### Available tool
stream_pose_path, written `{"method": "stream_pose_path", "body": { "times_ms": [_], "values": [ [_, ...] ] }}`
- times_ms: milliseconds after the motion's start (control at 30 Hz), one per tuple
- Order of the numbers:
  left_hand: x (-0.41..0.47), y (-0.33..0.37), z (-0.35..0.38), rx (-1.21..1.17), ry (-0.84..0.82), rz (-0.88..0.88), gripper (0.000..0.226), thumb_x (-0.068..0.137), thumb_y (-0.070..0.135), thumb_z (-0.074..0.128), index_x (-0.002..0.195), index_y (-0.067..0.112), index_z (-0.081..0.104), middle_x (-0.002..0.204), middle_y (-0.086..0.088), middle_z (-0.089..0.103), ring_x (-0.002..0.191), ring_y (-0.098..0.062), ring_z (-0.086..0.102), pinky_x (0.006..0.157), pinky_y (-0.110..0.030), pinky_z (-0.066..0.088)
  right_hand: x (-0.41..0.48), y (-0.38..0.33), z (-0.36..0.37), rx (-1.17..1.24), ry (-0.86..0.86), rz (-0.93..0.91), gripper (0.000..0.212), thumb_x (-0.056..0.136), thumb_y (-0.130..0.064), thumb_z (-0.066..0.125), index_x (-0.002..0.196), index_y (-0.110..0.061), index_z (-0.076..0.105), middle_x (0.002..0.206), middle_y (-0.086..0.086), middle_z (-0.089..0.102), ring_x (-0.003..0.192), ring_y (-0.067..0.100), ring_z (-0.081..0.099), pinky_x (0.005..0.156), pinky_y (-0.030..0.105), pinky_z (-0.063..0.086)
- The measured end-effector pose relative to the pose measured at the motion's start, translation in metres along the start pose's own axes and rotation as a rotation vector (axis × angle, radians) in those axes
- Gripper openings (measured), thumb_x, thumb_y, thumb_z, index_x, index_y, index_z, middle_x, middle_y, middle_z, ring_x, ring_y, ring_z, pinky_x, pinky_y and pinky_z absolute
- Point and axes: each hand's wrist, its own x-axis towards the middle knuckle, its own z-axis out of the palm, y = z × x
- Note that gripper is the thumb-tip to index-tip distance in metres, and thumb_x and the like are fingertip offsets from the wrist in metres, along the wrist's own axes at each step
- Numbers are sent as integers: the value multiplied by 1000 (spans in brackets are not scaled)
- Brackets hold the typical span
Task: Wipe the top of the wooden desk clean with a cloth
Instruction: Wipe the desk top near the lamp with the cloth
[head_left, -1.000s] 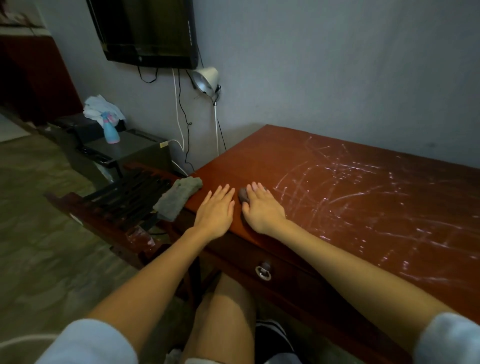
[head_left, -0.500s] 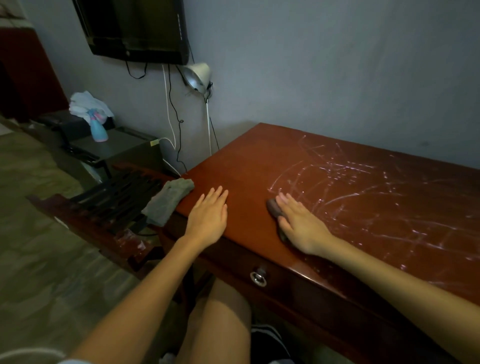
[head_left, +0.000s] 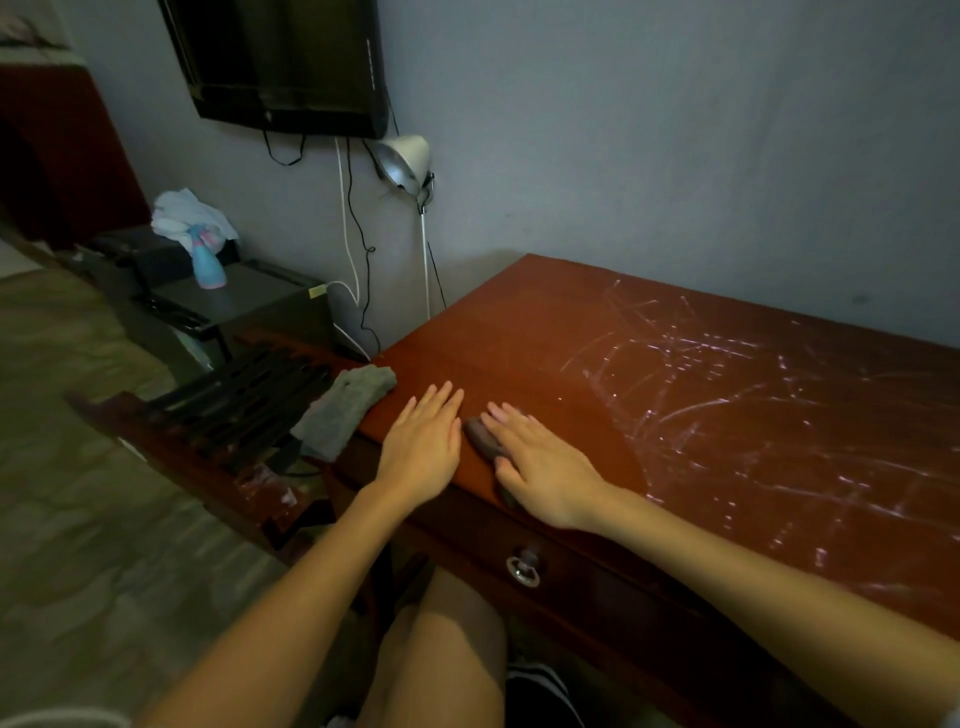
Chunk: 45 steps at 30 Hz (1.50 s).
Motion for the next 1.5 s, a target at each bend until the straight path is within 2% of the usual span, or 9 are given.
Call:
{"method": "stream_pose_path", "body": {
  "times_ms": [167,400,600,833,900,1000,1200,1367,1500],
  "values": [
    [0,-2,1,-12,-17,2,49,105,29,22,152,18,19,160,1,14,147,-12,10,120,-30,7,-31,44,-14,-2,-13,116,63,94,-37,19,152,-15,10,160,0,3,147,9,-1,112,18,-7],
    [0,1,0,-17,11,-4,48,105,29,22,152,20,20,160,2,15,147,-11,10,120,-29,7,43,87,-26,-30,-9,397,56,101,-28,23,152,-8,9,160,10,3,148,20,2,119,32,3],
    [2,2,-1,-9,10,-13,48,104,27,22,152,20,22,159,2,17,147,-11,12,118,-27,7,74,35,-11,-52,-12,296,57,101,-27,25,152,-7,9,160,10,4,148,20,2,119,33,1],
    [1,3,-5,-1,-46,-15,49,105,28,20,153,19,17,160,1,13,147,-12,9,119,-29,6,-6,26,-10,-15,-45,4,64,93,-34,19,152,-12,11,160,4,4,148,14,1,114,22,-6],
    [0,3,-5,-7,-50,-12,49,105,29,20,153,19,15,160,1,11,147,-12,8,120,-29,6,-21,45,-17,-17,-37,60,67,90,-36,16,152,-13,10,160,2,3,148,12,1,113,20,-6],
    [-1,3,-5,-8,-48,-7,49,105,29,20,153,19,14,160,1,10,147,-11,7,121,-30,6,-19,81,-28,-22,-15,208,55,102,-27,25,152,-12,7,160,4,2,148,14,1,114,21,-4],
    [2,1,1,-7,-10,-7,49,105,30,21,153,20,15,160,3,11,147,-10,7,119,-27,4,59,129,-37,-23,16,478,55,103,-31,22,152,-7,11,160,12,5,148,23,4,119,34,5],
    [4,2,-2,-14,-4,-13,49,105,30,21,152,22,14,160,5,10,147,-8,7,118,-26,4,118,106,-28,-39,20,488,64,101,-46,23,152,-8,11,160,12,4,148,25,3,120,37,4],
    [5,5,-7,-17,-33,-22,50,104,29,22,153,20,14,160,2,10,147,-11,8,119,-27,6,108,72,-19,-45,-23,295,60,102,-42,24,152,-11,10,160,9,4,148,22,2,119,36,3]
  ]
}}
